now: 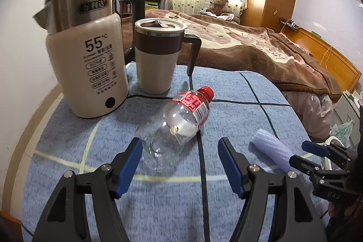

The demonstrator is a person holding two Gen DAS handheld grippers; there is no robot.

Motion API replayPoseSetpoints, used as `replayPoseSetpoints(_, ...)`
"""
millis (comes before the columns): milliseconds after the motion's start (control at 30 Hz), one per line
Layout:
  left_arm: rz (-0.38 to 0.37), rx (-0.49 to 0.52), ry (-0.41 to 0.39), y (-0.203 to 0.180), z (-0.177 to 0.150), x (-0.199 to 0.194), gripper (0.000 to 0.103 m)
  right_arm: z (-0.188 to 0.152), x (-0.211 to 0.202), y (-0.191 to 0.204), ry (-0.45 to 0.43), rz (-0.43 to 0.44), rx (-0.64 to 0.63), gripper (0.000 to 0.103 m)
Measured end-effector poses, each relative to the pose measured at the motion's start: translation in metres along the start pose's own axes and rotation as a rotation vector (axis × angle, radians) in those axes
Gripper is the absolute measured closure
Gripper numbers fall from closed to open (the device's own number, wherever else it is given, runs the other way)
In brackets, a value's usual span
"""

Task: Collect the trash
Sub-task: 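Grasp the clear red-capped bottle with the left tool while the right tool grasps the foam net, then lift the bottle and foam net and carry them over the white bin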

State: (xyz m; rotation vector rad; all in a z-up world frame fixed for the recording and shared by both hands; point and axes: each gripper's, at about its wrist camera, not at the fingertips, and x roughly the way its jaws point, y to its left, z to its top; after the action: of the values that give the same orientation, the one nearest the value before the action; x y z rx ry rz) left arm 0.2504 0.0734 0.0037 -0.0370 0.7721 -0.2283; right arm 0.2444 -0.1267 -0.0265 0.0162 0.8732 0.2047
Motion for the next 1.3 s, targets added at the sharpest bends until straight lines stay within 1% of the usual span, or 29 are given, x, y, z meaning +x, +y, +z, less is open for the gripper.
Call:
replayPoseSetpoints(133,0.019,0.028,0.023,0.002,0.009,0.015,0.03,0.003,0.01,0.001,0.016,-0.004,0.002,0.044)
replayPoseSetpoints(367,0.013,0.078,0.06,0.006,0.024,0.036,0.03,0.01,0.032,0.004,0.055,-0.003,-0.023,0.044)
replayPoseSetpoints(467,-0.004,0.099,0.102,0.006,0.028,0.048,0.03,0.011,0.037,0.004,0.069,0.0,-0.02,0.044)
replayPoseSetpoints(700,0.001,0.193,0.168,-0.004,0.033,0.065,0.03,0.014,0.047,0.003,0.1,0.005,-0.017,0.044)
replayPoseSetpoints(833,-0.021,0.214,0.194,-0.007,0.034,0.072,0.03,0.014,0.049,0.002,0.101,0.021,0.002,0.044)
replayPoseSetpoints(967,-0.014,0.22,0.202,-0.01,0.034,0.077,0.03,0.015,0.049,-0.001,0.093,0.026,0.017,0.045)
replayPoseSetpoints(1000,-0.014,0.217,0.196,-0.011,0.034,0.076,0.031,0.015,0.049,-0.001,0.092,0.029,0.022,0.046)
replayPoseSetpoints(1067,-0.019,0.21,0.194,-0.012,0.034,0.076,0.031,0.014,0.049,-0.002,0.09,0.024,0.028,0.058)
replayPoseSetpoints(1100,-0.02,0.208,0.19,-0.012,0.033,0.076,0.031,0.014,0.049,-0.002,0.09,0.02,0.03,0.061)
replayPoseSetpoints(1167,-0.017,0.207,0.193,-0.011,0.033,0.076,0.032,0.014,0.049,-0.003,0.086,0.023,0.034,0.072)
replayPoseSetpoints(1200,-0.014,0.206,0.189,-0.012,0.033,0.076,0.032,0.013,0.049,-0.003,0.083,0.022,0.039,0.075)
replayPoseSetpoints(1300,-0.016,0.198,0.177,-0.014,0.032,0.073,0.032,0.012,0.048,-0.003,0.077,0.029,0.041,0.077)
